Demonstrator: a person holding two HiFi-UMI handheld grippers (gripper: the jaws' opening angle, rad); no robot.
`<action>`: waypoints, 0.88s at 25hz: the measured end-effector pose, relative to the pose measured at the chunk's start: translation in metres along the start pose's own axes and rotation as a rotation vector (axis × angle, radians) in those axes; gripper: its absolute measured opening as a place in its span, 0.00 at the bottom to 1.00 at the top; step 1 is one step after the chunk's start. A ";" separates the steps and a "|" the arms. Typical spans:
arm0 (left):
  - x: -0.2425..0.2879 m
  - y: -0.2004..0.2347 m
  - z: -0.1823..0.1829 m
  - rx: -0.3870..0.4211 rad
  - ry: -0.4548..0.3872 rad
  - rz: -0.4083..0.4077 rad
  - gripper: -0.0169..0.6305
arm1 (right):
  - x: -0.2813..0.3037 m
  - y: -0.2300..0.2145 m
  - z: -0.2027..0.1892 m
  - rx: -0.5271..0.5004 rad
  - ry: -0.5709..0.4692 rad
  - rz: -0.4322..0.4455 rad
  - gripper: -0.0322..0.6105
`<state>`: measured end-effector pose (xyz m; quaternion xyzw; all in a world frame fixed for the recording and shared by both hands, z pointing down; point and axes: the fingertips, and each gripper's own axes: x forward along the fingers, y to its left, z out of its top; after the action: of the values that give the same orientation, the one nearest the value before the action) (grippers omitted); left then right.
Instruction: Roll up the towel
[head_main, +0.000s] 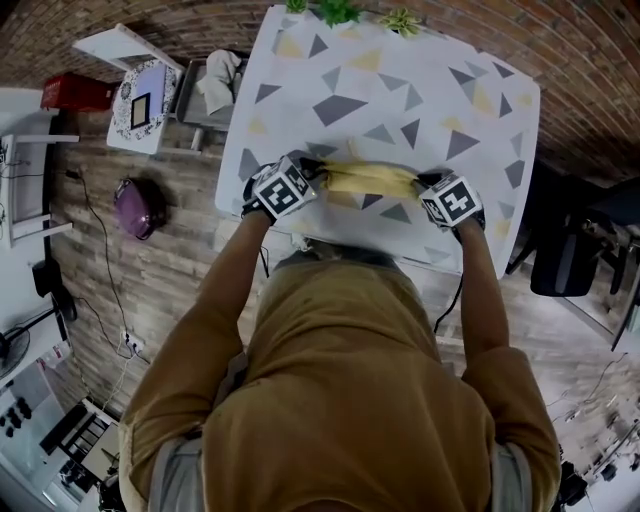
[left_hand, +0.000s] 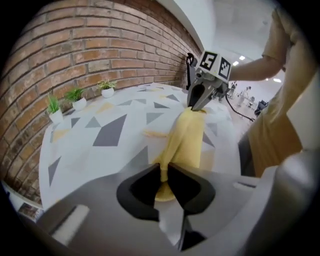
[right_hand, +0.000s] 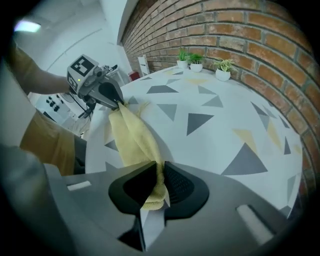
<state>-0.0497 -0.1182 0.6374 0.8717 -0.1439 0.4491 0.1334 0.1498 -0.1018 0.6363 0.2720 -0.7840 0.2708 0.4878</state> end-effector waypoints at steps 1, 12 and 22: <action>0.001 0.000 -0.001 0.029 0.003 0.022 0.18 | 0.000 0.000 0.001 -0.014 -0.006 -0.027 0.11; -0.012 0.023 0.001 -0.346 -0.232 0.013 0.18 | -0.018 -0.008 -0.006 0.255 -0.163 0.041 0.13; -0.024 0.033 0.013 -0.183 -0.187 0.166 0.18 | -0.038 -0.025 -0.001 0.392 -0.206 0.154 0.13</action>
<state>-0.0659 -0.1503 0.6140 0.8790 -0.2676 0.3605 0.1607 0.1823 -0.1125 0.6058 0.3273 -0.7806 0.4249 0.3210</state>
